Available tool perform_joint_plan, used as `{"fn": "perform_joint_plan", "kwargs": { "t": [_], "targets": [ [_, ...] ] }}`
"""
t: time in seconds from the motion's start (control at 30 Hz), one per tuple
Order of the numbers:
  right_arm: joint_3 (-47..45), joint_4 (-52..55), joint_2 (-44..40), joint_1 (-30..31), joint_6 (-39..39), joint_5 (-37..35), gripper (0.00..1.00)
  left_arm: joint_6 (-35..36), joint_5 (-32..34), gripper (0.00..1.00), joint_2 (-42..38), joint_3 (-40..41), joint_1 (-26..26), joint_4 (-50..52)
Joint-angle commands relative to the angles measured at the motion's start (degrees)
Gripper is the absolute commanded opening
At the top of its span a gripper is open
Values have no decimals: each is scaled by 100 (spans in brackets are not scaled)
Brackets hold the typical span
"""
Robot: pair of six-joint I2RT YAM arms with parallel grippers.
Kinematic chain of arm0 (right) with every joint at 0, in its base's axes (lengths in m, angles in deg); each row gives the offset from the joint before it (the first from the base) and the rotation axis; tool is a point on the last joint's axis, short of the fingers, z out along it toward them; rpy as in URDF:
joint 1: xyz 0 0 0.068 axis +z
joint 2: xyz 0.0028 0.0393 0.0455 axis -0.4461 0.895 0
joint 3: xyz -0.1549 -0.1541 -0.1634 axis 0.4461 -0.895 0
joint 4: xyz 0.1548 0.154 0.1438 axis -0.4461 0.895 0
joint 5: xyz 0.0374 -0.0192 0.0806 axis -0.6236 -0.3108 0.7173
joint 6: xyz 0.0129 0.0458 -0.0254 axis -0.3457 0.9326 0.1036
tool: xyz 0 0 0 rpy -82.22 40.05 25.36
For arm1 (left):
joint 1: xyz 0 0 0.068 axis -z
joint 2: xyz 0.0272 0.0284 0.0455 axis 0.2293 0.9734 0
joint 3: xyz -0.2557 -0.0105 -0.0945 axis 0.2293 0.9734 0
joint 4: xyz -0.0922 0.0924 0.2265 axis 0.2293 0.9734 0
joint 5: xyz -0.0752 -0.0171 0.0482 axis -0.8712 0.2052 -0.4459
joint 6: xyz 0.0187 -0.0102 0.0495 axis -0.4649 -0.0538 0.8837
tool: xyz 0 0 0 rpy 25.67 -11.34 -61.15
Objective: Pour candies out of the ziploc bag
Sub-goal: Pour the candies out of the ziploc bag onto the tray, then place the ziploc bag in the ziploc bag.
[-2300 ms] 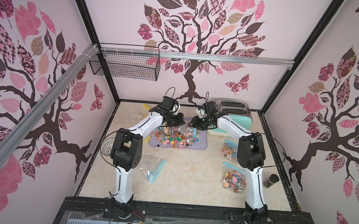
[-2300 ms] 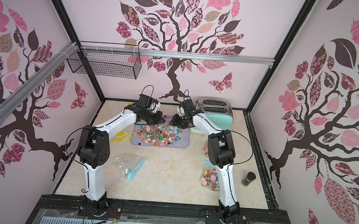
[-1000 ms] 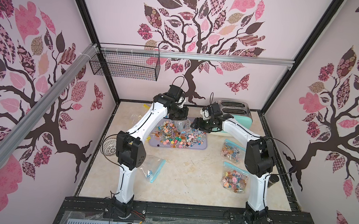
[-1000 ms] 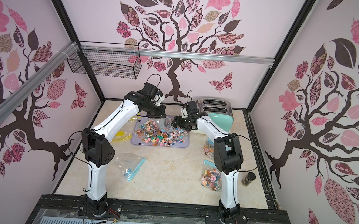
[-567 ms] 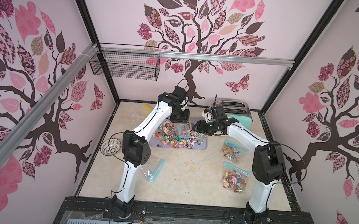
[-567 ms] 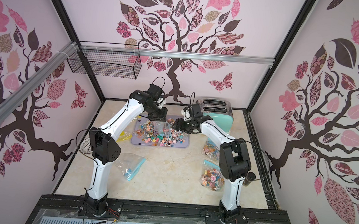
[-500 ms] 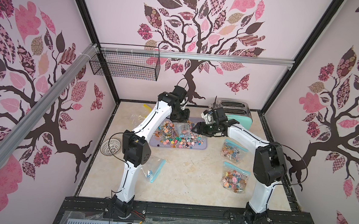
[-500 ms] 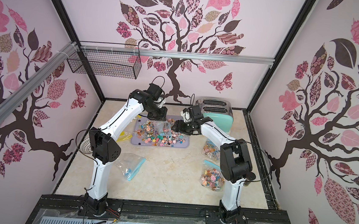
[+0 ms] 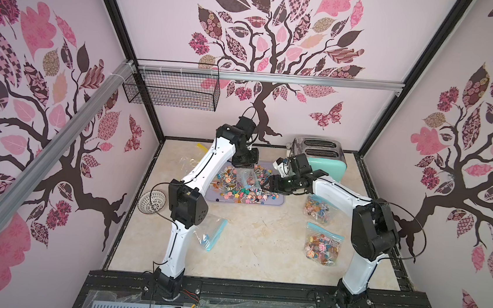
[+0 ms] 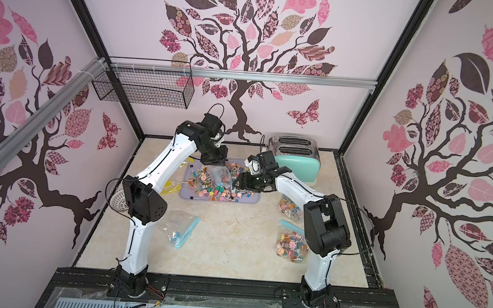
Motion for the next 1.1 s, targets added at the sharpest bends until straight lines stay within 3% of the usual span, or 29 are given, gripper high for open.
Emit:
{"fn": "perform_joint_plan", "kwargs": {
  "t": [0.0, 0.17, 0.33, 0.57, 0.67, 0.87, 1.07],
  "targets": [
    [-114, 90, -345, 3, -163, -114, 68, -100, 215, 0, -614, 740, -88, -343],
    [-276, 437, -748, 4, -353, -521, 68, -256, 471, 0, -1885, 2215, -200, -877],
    [-642, 486, -1149, 3, -368, -627, 69, -495, 551, 0, -3258, 4267, -429, -1496],
    [-1030, 406, -1415, 10, -307, -550, 69, -991, 684, 0, -4728, 6977, -1337, -2897],
    [-1140, 391, -1528, 34, -298, -551, 69, -1154, 1083, 0, -5225, 7858, -1703, -3485],
    [-1336, 307, -1668, 55, -258, -517, 69, -1380, 1668, 0, -6108, 8946, -2119, -4027],
    [-1450, 181, -1629, 61, -209, -414, 69, -1459, 2187, 0, -6180, 9133, -2117, -3647]
  ]
}}
